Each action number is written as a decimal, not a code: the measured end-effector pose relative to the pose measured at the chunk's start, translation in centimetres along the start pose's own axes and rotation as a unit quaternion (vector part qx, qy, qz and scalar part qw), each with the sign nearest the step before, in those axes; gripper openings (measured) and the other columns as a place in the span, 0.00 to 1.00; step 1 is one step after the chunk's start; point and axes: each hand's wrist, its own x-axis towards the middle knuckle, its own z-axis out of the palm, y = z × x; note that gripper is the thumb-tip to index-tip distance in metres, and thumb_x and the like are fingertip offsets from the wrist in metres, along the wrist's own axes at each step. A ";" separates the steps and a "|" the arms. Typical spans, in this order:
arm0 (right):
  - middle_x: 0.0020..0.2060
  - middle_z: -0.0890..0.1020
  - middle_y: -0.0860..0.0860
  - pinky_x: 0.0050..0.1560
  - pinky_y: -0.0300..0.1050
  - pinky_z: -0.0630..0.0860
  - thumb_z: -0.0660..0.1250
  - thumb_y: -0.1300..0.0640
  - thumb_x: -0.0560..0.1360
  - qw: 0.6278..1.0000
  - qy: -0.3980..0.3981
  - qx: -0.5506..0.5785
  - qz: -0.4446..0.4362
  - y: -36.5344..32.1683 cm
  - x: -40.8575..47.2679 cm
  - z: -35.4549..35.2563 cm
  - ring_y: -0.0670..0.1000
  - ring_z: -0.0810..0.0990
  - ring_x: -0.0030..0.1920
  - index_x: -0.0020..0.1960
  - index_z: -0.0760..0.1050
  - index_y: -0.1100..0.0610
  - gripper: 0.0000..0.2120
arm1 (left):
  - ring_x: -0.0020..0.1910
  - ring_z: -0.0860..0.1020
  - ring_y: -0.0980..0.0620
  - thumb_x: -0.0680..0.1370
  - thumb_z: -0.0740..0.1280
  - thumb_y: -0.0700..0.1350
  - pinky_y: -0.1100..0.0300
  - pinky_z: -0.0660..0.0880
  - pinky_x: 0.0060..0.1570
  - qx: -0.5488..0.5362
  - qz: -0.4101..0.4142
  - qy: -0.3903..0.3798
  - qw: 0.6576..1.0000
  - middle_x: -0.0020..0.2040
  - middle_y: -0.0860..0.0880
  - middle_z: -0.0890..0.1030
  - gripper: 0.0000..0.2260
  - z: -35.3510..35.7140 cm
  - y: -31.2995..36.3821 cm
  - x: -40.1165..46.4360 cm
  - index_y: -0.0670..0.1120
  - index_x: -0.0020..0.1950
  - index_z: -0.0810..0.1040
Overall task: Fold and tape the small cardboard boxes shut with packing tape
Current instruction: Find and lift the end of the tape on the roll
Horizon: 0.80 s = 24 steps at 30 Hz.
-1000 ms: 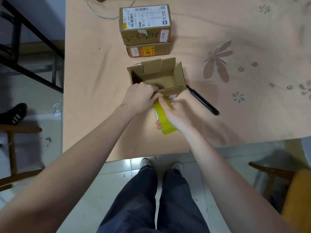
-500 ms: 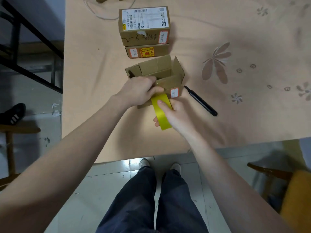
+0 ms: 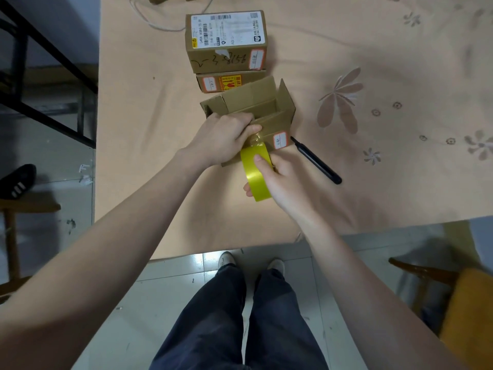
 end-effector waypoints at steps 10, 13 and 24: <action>0.23 0.79 0.57 0.29 0.44 0.77 0.61 0.51 0.79 0.994 0.054 -0.005 0.095 0.1 1.3 0.4 0.57 0.80 0.24 0.42 0.73 0.62 0.14 | 0.49 0.76 0.41 0.82 0.52 0.51 0.51 0.61 0.51 0.126 -0.015 0.052 0.991 0.48 0.44 0.81 0.11 1.1 0.6 0.5 0.49 0.43 0.67; 0.26 0.80 0.58 0.30 0.44 0.78 0.60 0.51 0.79 0.994 0.037 0.022 0.103 -0.2 1.4 0.6 0.57 0.79 0.25 0.44 0.73 0.62 0.14 | 0.50 0.75 0.43 0.82 0.54 0.52 0.50 0.61 0.52 0.137 0.002 0.068 0.988 0.47 0.44 0.81 0.14 1.0 0.3 0.8 0.46 0.46 0.73; 0.25 0.81 0.55 0.29 0.39 0.77 0.59 0.50 0.81 0.989 0.010 0.079 0.122 0.9 0.6 0.6 0.52 0.80 0.24 0.45 0.71 0.57 0.11 | 0.52 0.71 0.48 0.77 0.64 0.57 0.53 0.63 0.49 0.027 -0.028 0.187 0.982 0.52 0.49 0.75 0.15 0.8 0.4 -3.8 0.48 0.54 0.75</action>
